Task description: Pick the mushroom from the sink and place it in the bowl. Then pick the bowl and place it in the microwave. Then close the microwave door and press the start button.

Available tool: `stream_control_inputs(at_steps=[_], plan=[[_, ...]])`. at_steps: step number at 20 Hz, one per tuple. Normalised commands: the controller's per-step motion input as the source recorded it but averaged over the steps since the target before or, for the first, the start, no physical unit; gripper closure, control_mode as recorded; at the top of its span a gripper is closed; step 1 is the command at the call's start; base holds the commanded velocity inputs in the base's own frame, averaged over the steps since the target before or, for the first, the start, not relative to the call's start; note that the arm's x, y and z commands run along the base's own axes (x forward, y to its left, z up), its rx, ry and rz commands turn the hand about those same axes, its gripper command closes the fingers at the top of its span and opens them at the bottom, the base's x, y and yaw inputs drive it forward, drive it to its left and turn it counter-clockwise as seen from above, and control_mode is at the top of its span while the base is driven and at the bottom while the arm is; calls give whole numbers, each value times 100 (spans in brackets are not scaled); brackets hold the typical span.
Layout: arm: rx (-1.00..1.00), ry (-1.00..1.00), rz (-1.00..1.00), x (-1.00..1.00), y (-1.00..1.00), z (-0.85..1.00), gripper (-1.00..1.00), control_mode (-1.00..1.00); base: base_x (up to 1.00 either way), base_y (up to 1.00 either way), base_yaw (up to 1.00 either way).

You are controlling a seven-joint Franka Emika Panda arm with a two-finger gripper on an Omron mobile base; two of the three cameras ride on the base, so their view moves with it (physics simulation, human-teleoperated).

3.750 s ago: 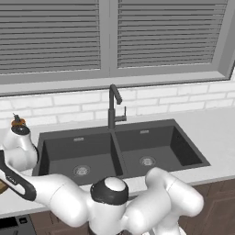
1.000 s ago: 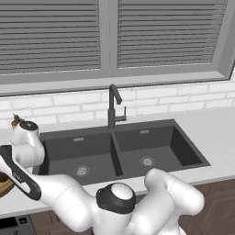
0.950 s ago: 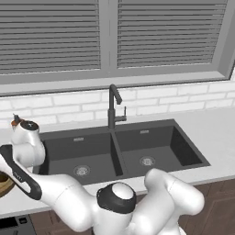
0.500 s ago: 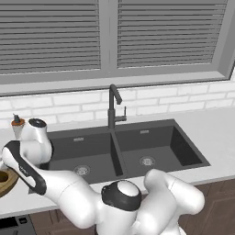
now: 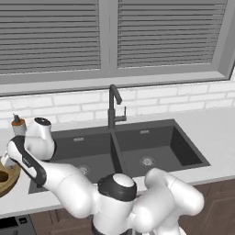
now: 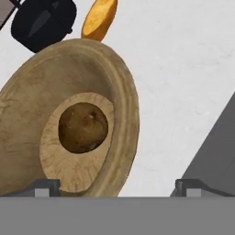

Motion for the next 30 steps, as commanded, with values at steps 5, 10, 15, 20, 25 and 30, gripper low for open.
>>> stream_control_inputs(at_steps=[5,10,15,20,25,30], plan=[[0,11,-4,28,16,-16,-100,-100,0,0,0],[0,14,-6,25,20,-27,-100,-100,0,0,0],[0,11,-7,8,40,-33,-100,-100,0,0,0],[-3,4,-6,0,43,-34,100,-100,0,0,0],[-3,0,-4,0,32,-20,100,-100,0,0,0],[-1,0,-2,-2,17,-16,100,-100,0,0,0]])
